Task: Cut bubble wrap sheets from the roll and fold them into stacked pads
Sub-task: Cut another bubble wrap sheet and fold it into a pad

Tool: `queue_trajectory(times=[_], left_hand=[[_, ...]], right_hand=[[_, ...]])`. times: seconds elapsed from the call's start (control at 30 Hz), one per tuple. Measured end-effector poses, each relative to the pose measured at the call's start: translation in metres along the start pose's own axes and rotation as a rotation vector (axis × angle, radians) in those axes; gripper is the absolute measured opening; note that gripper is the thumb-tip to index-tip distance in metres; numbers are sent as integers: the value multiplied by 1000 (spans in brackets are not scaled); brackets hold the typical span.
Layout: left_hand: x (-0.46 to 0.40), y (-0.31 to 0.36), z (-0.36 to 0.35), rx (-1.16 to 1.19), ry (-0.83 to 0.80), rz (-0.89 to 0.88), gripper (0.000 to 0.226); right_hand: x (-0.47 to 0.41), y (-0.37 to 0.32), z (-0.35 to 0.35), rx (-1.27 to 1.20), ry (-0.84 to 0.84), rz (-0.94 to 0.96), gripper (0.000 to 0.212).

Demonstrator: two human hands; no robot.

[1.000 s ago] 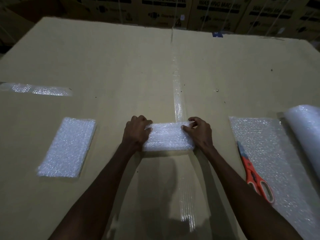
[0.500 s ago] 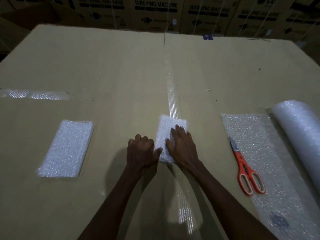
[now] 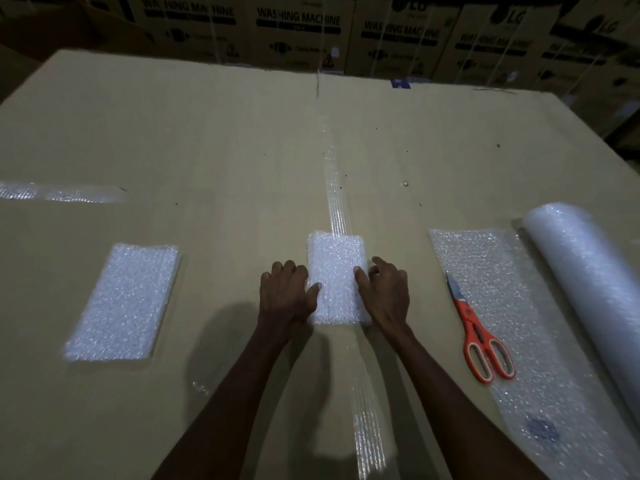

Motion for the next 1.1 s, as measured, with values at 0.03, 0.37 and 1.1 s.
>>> queue_trajectory(times=[0.03, 0.37, 1.1], left_hand=[[1, 0, 0, 9, 6, 1, 37], [-4, -12, -5, 373, -486, 348, 77], [80, 10, 88, 1084, -601, 510, 20]], right_hand=[[0, 2, -3, -22, -14, -32, 44], [17, -14, -12, -1016, -180, -438, 16], [99, -29, 52, -1096, -310, -180, 38]])
Point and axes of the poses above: each hand's wrist, its own x-axis away from the middle knuckle, its own z-axis out of the back of the hand, y = z × x, the point moved 8 cm from there along -x, towards the middle knuckle, and after that the axes turned 11 degrees about z, right-handed, at the moved point
